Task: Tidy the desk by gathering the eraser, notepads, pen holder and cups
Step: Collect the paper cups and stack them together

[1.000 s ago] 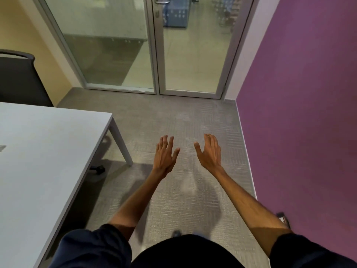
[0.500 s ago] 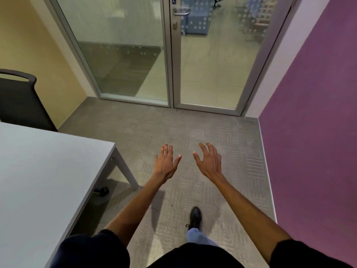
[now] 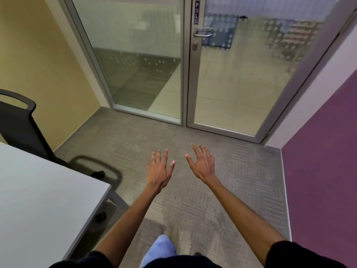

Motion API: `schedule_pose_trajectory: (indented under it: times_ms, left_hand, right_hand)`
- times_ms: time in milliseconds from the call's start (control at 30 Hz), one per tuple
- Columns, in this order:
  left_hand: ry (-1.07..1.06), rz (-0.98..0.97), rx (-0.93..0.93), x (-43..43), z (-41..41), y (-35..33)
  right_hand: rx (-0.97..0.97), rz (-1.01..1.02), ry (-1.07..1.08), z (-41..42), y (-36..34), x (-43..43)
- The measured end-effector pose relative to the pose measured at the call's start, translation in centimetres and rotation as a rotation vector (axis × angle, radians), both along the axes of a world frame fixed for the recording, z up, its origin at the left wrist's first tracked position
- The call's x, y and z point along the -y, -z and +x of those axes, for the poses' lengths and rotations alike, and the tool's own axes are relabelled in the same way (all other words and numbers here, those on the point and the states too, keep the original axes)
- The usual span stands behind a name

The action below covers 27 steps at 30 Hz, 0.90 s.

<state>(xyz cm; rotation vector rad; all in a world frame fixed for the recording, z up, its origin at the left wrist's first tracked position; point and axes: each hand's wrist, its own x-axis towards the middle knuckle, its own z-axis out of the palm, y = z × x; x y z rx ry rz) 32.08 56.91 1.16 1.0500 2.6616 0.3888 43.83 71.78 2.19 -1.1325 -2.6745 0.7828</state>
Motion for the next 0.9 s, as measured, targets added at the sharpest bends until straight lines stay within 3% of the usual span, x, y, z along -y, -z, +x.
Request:
schedule_pose_trajectory:
  times_ms: [467,900]
  left_hand:
    - [-0.193,0.092,-0.028,-8.8,-25.0,-0.8]
    - [-0.377,0.089,-0.021,-9.2,-42.7,-0.7]
  right_hand:
    - [-0.019,0.026,-0.159,-26.2,-0.8,-10.5]
    - [-0.041,0.006,-0.342,-47.4,-0.3,-12.0]
